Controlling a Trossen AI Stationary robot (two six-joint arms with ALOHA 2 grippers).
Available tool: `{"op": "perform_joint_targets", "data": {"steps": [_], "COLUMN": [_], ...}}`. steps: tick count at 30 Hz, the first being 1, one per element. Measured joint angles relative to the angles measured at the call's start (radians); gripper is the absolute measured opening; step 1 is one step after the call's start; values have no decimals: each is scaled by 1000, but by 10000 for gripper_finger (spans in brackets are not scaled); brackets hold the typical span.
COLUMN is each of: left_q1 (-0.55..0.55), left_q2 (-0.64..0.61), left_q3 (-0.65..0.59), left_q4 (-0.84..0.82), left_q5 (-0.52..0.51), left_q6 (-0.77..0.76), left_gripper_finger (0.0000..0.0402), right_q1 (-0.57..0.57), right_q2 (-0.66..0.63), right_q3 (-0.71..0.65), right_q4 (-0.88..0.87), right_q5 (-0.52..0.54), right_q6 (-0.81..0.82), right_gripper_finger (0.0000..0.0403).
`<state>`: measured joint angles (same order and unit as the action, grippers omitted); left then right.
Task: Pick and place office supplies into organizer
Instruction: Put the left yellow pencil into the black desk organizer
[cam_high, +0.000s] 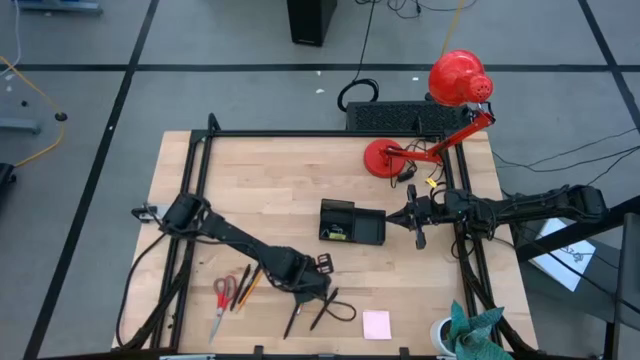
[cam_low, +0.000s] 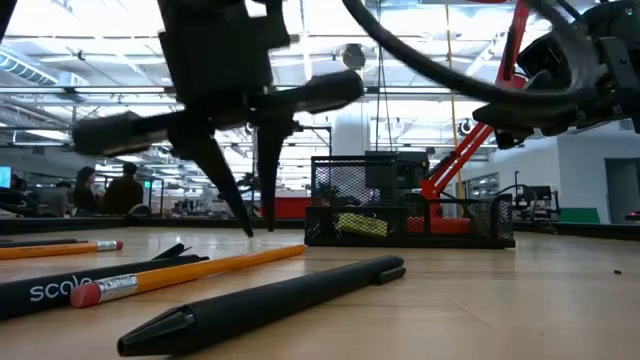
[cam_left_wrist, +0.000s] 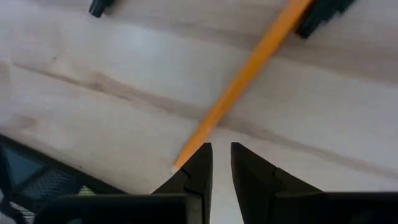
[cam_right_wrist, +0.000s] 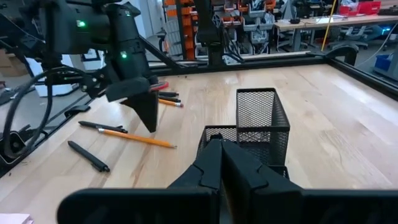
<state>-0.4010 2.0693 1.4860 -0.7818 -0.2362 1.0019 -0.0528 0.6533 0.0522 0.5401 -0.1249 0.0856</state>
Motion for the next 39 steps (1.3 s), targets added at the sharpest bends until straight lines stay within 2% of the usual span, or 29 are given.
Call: {"op": "perform_joint_targets", "data": {"steps": [4,10,14,19,27,32,39], "left_q1": [8,12,11,3,-7,-4,19], "left_q2": [0,1,1,1,1,1,1], "left_q3": [-27,-36,-36,-36,-36,-36,-42], "left_q4": [7,31,55,55,84,156,152], "left_q5": [41,13,-3,11,84,96,134], "left_q6": [137,241,281,382,564,602,613], "left_gripper_finger": [93,164,206,234,221,200,170], "right_q1": [0,0,2,2,2,2,2], "right_q2": [0,0,0,0,0,0,0], "right_q3": [0,0,0,0,0,0,0], "right_q4": [1,1,0,-24,-62,-68,-83], "right_q5": [0,2,45,77,79,78,77], "right_q6": [8,23,38,48,85,87,87], "right_gripper_finger": [4,4,4,4,4,4,4]}}
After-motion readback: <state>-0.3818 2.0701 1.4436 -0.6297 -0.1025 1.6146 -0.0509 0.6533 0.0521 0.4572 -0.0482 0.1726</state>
